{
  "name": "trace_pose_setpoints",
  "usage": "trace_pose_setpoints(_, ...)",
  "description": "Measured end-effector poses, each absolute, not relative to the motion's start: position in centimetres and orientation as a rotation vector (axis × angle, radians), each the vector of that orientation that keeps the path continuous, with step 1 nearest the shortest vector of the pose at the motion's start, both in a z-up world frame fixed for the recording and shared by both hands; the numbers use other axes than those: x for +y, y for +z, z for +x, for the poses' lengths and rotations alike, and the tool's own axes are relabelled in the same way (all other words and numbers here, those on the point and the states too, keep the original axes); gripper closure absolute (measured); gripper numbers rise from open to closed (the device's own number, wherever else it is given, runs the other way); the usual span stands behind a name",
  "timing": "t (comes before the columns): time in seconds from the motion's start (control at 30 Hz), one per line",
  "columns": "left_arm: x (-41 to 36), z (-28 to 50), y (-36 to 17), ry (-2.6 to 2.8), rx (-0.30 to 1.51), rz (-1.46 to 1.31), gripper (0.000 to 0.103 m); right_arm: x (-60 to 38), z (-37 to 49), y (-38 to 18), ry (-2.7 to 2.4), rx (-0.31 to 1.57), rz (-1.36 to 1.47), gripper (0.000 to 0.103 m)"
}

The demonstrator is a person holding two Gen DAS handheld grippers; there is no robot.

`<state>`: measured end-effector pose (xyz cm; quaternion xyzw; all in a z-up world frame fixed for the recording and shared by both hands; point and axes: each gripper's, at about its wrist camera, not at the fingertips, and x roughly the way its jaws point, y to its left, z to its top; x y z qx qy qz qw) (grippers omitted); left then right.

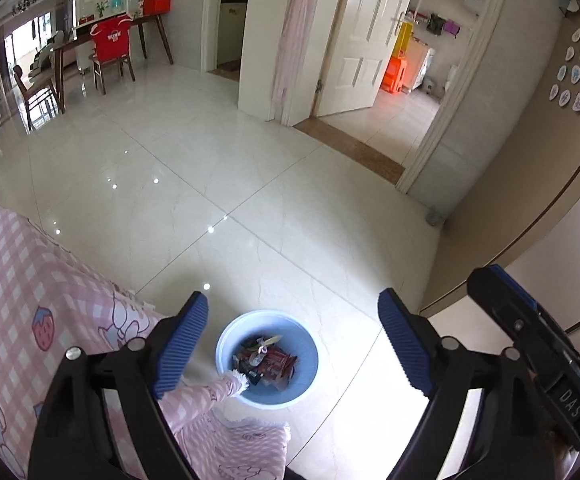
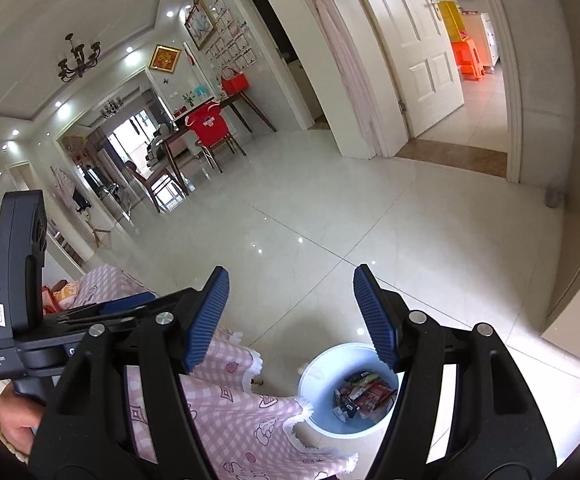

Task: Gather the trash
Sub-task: 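Move both open grippers back over the rug toward the paper bag, then grasp the red-brown paper bag with the right gripper while the left gripper grasps the blue-white tube packet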

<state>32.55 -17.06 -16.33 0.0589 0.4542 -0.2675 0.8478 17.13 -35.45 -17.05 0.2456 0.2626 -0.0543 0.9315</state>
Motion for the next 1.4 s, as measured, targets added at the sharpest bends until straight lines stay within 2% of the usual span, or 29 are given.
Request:
trace_pose_setpoints(0.33, -14.4, 31.6, -14.4, -0.518, 0.935, 0.113, 0.018, -33.7, 17.6, -16.7, -0.064, 0.575, 0.497, 0.039)
trace_pose_setpoints(0.53, -9.4, 30.9, -12.6, -0.451, 0.901, 0.081, 0.018, -30.5, 18.3, -15.3, -0.003, 0.578, 0.461, 0.039)
trace_pose_setpoints(0.73, -0.7, 31.0, -10.4, -0.321, 0.860, -0.033, 0.018, -25.0, 19.7, -13.6, 0.108, 0.583, 0.401, 0.039)
trace_pose_setpoints(0.97, 11.9, 30.8, -8.8, -0.142, 0.800, -0.167, 0.017, -13.8, 24.3, -11.9, 0.320, 0.625, 0.281, 0.037)
trace_pose_setpoints(1.2, 24.9, 30.4, -9.2, 0.062, 0.772, -0.263, 0.017, -0.6, 29.9, -12.8, 0.514, 0.709, 0.116, 0.030)
trace_pose_setpoints(1.4, 32.2, 31.2, -10.0, 0.170, 0.777, -0.301, 0.017, 8.2, 33.6, -13.8, 0.586, 0.704, -0.046, 0.030)
